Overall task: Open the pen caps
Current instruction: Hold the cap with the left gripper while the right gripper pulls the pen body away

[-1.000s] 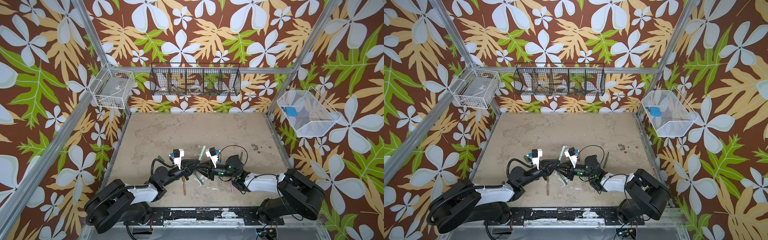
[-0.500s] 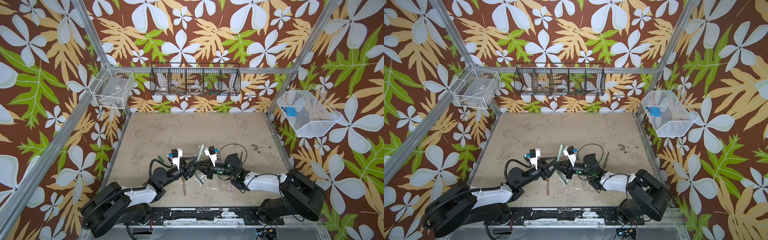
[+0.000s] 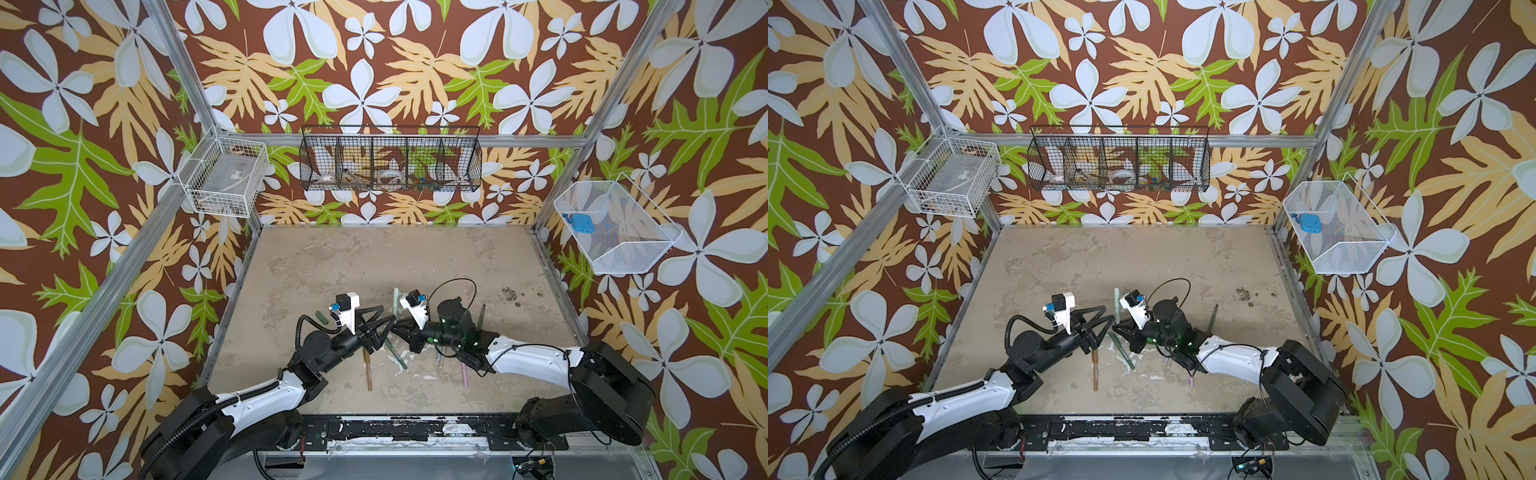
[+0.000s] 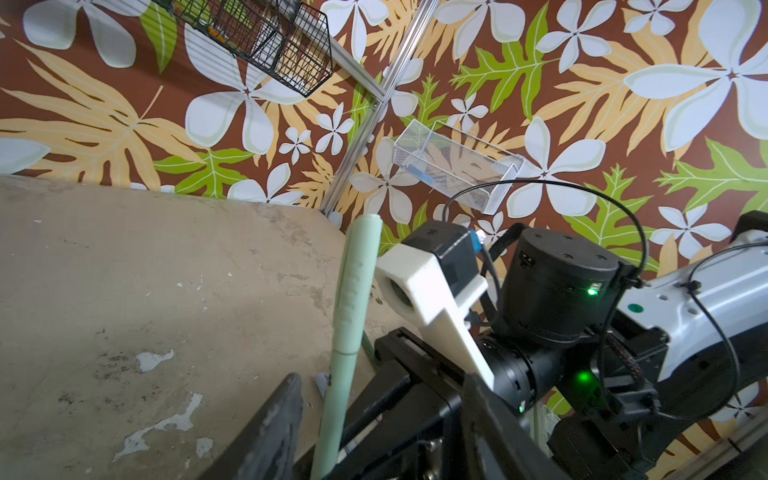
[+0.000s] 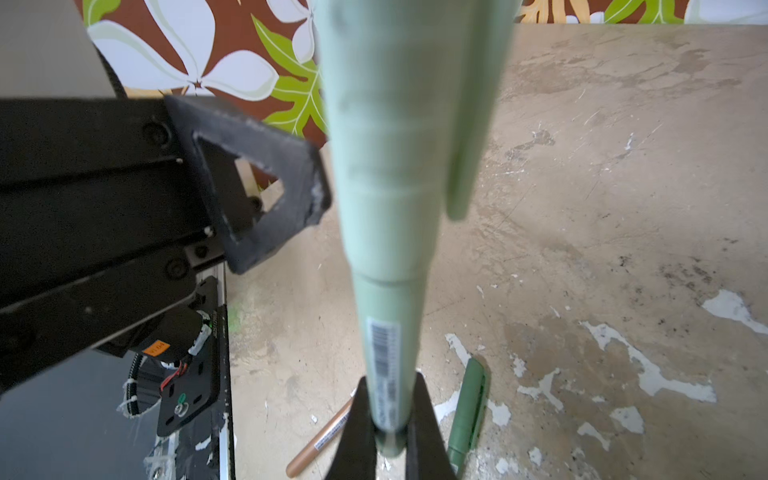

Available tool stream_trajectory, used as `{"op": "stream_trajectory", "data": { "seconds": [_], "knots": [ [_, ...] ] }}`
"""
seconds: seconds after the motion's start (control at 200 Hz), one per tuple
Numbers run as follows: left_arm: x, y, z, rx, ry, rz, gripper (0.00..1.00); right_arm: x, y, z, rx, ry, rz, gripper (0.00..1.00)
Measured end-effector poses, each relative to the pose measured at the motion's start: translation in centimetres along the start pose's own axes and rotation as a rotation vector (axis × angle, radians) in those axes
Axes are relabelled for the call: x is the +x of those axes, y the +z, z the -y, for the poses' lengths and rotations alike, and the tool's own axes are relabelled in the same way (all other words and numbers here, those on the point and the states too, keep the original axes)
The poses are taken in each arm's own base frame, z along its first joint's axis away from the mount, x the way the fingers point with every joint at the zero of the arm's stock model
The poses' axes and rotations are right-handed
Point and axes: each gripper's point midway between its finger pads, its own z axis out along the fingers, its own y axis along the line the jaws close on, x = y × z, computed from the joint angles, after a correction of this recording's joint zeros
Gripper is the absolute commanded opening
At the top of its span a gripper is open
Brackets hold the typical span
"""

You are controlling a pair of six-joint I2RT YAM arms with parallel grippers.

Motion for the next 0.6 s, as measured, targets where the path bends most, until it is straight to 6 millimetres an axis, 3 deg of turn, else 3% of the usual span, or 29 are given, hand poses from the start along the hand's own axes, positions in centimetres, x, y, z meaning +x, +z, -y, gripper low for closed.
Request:
{"op": "stream_trajectory", "data": {
  "seconds": [0.27,0.415,0.601],
  "knots": [
    [0.2,-0.1,-1.2,-0.044,0.0,-0.012,0.56,1.3,0.5,-0.4,0.0,-0.042,-0.072,0.0],
    [0.2,-0.1,-1.3,-0.049,0.001,-0.011,0.5,1.9,1.0,-1.3,-0.019,-0.064,-0.1,0.0],
    [0.2,-0.1,-1.4,-0.052,0.004,-0.012,0.41,2.0,1.4,-1.1,0.021,-0.066,-0.114,0.0]
  ]
}}
